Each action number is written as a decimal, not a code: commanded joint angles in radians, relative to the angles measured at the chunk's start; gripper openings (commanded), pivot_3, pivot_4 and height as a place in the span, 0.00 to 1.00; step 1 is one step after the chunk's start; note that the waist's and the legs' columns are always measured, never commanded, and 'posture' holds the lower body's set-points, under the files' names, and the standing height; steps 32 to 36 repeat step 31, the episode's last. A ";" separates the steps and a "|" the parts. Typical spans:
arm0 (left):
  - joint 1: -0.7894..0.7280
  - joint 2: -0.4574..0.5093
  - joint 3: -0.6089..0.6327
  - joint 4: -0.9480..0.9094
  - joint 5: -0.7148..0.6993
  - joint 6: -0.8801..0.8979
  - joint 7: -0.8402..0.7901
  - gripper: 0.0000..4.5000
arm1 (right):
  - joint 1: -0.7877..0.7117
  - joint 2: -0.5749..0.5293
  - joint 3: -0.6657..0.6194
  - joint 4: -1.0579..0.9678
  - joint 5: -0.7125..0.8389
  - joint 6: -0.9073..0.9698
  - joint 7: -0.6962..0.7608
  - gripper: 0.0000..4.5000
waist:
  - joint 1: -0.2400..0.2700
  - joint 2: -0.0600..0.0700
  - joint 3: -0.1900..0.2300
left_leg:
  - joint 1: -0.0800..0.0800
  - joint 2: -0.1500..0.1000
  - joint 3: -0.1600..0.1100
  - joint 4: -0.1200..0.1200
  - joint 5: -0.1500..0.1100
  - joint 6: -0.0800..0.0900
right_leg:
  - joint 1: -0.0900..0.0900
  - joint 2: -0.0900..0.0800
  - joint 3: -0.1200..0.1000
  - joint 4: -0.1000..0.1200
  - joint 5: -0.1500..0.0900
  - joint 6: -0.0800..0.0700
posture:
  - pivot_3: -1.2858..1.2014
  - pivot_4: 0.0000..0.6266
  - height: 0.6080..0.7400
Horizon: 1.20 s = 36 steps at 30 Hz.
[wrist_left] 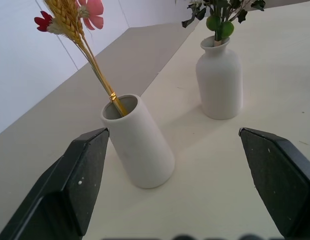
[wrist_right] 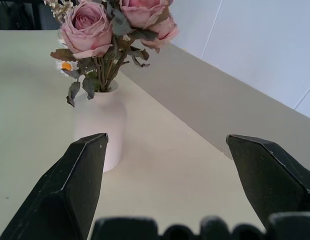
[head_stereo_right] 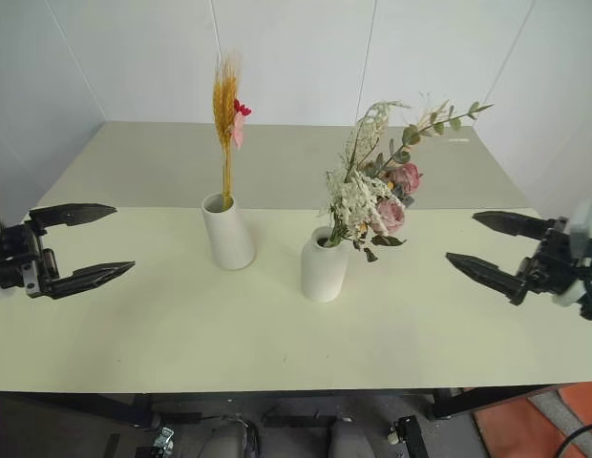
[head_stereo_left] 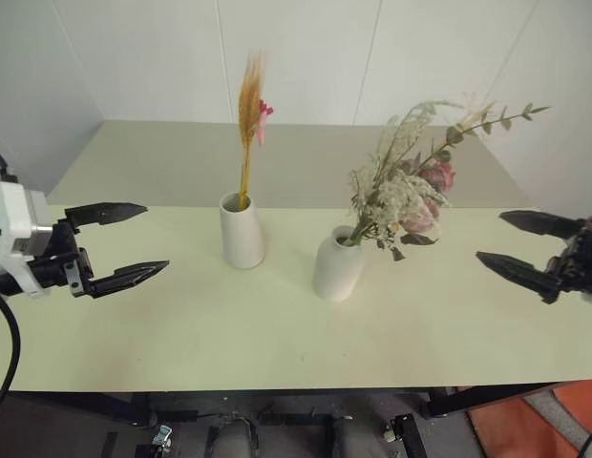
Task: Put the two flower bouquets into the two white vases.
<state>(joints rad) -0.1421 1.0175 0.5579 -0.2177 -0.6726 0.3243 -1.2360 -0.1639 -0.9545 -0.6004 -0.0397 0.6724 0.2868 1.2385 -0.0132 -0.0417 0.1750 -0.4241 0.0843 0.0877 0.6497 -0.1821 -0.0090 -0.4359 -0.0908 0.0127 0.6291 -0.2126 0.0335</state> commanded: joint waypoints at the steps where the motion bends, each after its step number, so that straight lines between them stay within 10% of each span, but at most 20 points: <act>1: 0.009 0.020 0.067 0.004 0.002 -0.027 -0.010 1.00 | -0.009 -0.062 -0.060 0.034 0.011 -0.006 0.034 0.99 | -0.001 0.000 0.000 | 0.000 0.000 0.000 0.000 0.000 0.000 | 0.000 0.000 0.000 0.000 0.000 0.000 | 0.52 0.24 1.00; 36: 0.185 0.002 0.268 -0.042 -0.001 -0.017 -0.008 1.00 | -0.083 -0.037 0.064 0.103 -0.040 -0.044 0.016 0.99 | 0.001 0.000 0.000 | 0.000 0.000 0.002 0.000 0.000 0.000 | -0.001 -0.001 0.001 0.000 0.000 -0.001 | 0.52 0.24 1.00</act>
